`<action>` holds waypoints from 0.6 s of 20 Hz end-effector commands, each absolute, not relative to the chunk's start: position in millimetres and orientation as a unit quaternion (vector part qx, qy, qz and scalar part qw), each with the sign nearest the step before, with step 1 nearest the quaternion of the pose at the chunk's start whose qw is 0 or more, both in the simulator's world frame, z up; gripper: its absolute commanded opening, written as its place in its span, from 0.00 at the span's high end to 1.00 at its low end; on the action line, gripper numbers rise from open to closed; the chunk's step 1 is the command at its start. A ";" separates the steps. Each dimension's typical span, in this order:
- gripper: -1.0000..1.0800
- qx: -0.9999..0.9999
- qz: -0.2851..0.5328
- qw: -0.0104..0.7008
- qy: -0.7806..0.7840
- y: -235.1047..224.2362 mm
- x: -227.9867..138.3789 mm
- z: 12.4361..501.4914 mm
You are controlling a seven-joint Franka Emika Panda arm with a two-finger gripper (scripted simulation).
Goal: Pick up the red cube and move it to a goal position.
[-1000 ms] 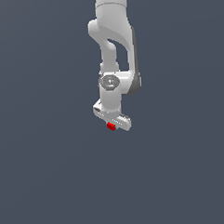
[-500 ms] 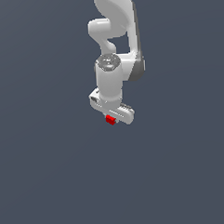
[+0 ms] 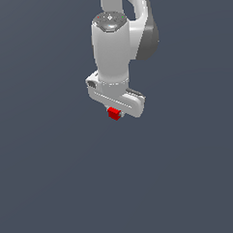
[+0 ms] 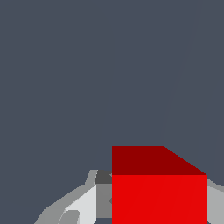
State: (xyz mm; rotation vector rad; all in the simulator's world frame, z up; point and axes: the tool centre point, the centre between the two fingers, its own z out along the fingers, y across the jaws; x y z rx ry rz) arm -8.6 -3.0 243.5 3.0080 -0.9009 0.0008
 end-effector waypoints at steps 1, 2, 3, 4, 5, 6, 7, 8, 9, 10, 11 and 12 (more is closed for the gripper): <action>1.00 0.958 0.000 0.001 -0.287 -3.1 -3.3 269.6; 1.00 0.958 0.000 0.001 -0.287 -3.1 -1.0 279.6; 1.00 0.958 0.000 0.001 -0.287 -3.1 1.3 289.6; 1.00 0.958 0.000 0.001 -0.287 -3.1 3.6 299.5; 1.00 0.958 0.000 0.001 -0.287 -3.1 5.9 309.3; 1.00 0.958 0.000 0.001 -0.287 -3.1 8.2 319.1; 1.00 0.958 0.000 0.001 -0.287 -3.1 10.5 328.6; 1.00 0.958 0.000 0.001 -0.287 -2.8 12.7 337.9; 1.00 0.958 0.000 0.001 -0.287 -2.8 14.9 346.7; 1.00 0.958 0.000 0.001 -0.287 -2.8 17.0 355.2; 1.00 0.958 0.000 0.001 -0.287 -2.8 19.1 363.3; 1.00 0.958 0.000 0.001 -0.287 -2.8 21.1 371.2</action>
